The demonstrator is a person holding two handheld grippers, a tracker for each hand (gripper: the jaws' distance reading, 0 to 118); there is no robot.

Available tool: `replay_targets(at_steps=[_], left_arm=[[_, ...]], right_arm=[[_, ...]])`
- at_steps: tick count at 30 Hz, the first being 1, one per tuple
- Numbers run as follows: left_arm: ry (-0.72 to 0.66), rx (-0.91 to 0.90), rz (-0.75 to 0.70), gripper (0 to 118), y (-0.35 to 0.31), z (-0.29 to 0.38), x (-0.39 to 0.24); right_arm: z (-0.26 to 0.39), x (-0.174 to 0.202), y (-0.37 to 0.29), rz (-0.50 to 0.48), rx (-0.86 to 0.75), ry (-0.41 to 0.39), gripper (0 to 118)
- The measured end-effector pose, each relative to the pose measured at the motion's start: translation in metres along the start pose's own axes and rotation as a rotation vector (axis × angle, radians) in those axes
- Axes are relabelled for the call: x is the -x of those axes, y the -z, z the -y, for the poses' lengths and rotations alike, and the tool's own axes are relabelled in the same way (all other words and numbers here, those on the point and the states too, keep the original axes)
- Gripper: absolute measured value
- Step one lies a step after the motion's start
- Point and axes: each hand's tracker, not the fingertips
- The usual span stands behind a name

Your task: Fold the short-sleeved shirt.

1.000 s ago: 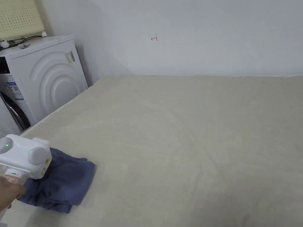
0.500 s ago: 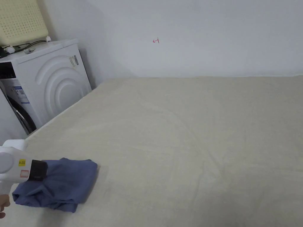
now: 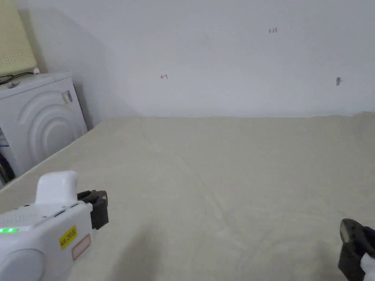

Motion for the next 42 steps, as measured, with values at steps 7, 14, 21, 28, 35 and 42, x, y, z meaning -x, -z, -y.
replay_targets(at_steps=[7, 14, 21, 28, 35, 42], left_arm=[[0.096, -0.172, 0.061, 0, -0.046, 0.03, -0.13], [0.137, -0.278, 0.083, 0, -0.078, 0.048, -0.2], [0.115, -0.238, 0.065, 0, -0.076, 0.046, -0.197], [0.098, -0.235, 0.009, 79, -0.084, 0.035, -0.18], [0.089, -0.217, -0.006, 79, -0.086, 0.026, -0.168], [0.083, -0.208, 0.02, 79, -0.084, 0.026, -0.166]], right_arm=[[-0.018, -0.02, -0.033, 0.038, -0.1, -0.074, 0], [-0.015, -0.029, -0.073, 0.118, -0.138, -0.108, 0], [-0.015, -0.036, -0.079, 0.122, -0.144, -0.056, 9], [-0.023, -0.024, -0.082, 0.161, -0.195, -0.062, 102], [-0.03, -0.018, -0.081, 0.167, -0.127, -0.104, 102], [-0.036, -0.007, -0.084, 0.249, -0.055, -0.116, 102]])
